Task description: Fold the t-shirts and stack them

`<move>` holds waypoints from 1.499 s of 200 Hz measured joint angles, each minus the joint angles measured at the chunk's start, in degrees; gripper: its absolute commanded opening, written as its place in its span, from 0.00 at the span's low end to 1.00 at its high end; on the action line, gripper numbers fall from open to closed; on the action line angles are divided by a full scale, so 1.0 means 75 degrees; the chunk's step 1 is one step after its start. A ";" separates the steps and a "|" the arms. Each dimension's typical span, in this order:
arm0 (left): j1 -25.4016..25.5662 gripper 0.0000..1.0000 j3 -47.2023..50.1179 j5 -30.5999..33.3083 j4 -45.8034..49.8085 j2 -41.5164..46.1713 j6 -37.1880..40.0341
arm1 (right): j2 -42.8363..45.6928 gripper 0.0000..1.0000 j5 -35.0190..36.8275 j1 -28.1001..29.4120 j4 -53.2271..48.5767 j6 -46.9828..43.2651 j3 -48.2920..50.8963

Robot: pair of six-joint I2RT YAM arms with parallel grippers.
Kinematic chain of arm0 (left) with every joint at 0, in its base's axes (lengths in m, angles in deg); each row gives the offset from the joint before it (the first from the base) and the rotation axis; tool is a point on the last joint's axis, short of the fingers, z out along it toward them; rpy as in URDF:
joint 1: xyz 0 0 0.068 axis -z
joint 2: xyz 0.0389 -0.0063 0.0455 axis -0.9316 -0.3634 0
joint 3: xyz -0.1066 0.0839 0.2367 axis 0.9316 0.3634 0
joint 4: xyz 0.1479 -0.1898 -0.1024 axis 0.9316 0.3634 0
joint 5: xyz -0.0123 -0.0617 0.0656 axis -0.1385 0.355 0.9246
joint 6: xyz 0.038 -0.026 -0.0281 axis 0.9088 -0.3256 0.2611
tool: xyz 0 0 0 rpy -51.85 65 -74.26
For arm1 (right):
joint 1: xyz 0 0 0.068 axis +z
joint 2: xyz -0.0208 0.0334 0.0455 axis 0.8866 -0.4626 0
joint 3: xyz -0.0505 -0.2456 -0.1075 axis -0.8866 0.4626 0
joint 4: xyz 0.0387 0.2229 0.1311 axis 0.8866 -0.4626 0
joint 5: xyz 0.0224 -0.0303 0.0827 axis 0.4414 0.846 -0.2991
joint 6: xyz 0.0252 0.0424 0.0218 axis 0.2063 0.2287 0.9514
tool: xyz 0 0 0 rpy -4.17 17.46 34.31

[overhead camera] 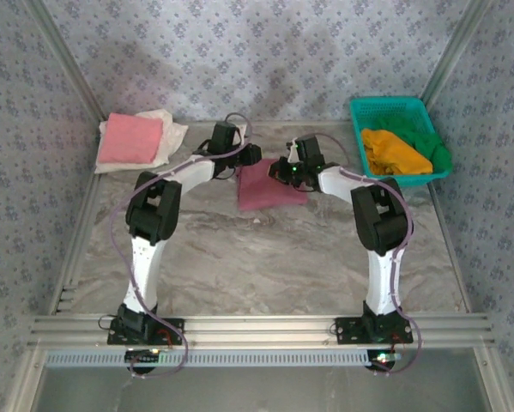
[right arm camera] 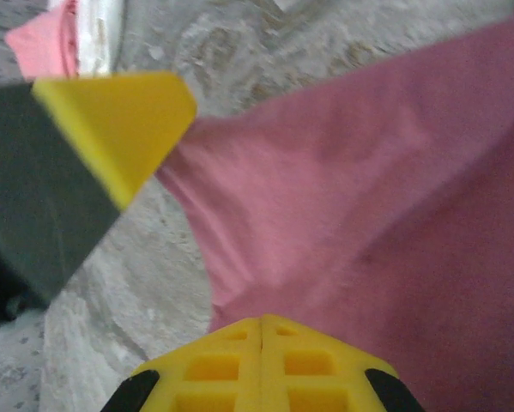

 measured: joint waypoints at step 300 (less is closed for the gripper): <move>0.0058 0.78 0.2095 0.0321 0.2008 0.1419 -0.1469 | -0.0306 0.00 -0.0093 0.0248 0.0507 -0.0082 0.0761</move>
